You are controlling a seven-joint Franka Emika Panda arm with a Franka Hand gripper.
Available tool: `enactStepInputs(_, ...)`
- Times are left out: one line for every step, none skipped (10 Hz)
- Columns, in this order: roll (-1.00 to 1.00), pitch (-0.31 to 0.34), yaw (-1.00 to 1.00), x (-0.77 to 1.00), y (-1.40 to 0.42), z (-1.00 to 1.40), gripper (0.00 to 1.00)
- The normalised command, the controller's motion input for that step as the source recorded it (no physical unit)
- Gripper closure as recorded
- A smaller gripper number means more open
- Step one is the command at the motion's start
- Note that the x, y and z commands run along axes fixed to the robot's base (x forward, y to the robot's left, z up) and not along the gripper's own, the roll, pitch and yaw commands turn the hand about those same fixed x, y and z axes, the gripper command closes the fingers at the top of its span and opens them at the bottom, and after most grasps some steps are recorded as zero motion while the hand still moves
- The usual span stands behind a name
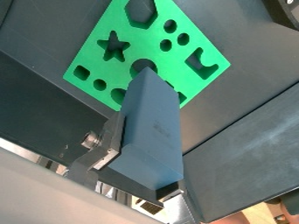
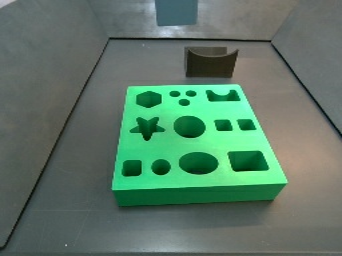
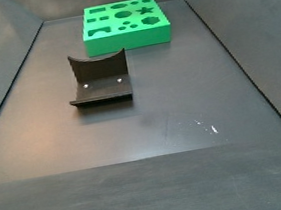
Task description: Insert the rectangle object.
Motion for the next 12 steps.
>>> enactStepInputs(0.0, 0.056, -0.08, 0.24, 0.0, 0.0, 1.0)
enactStepInputs(-0.07, -0.004, -0.09, 0.33, -0.13, -0.43, 1.0)
enactStepInputs(-0.07, 0.036, -0.07, 0.65, -0.17, -0.73, 1.0)
enactStepInputs(-0.11, 0.027, -0.15, 0.87, -0.18, -0.79, 1.0)
enactStepInputs(-0.12, 0.0, -0.19, 0.84, -0.16, -0.73, 1.0)
enactStepInputs(-0.12, 0.0, -0.17, 0.87, -0.17, -0.74, 1.0)
enactStepInputs(-0.13, 0.0, -0.17, 0.87, -0.17, -0.73, 1.0)
enactStepInputs(-0.13, 0.0, -0.13, 0.91, -0.21, -0.68, 1.0)
enactStepInputs(-0.08, 0.0, -0.11, 0.9, -0.33, -0.63, 1.0)
enactStepInputs(-0.03, 0.0, -0.11, 0.86, -0.46, -0.51, 1.0)
enactStepInputs(-0.01, 0.0, -0.12, 0.84, -0.51, -0.47, 1.0)
enactStepInputs(-0.02, 0.0, -0.12, 0.84, -0.51, -0.46, 1.0)
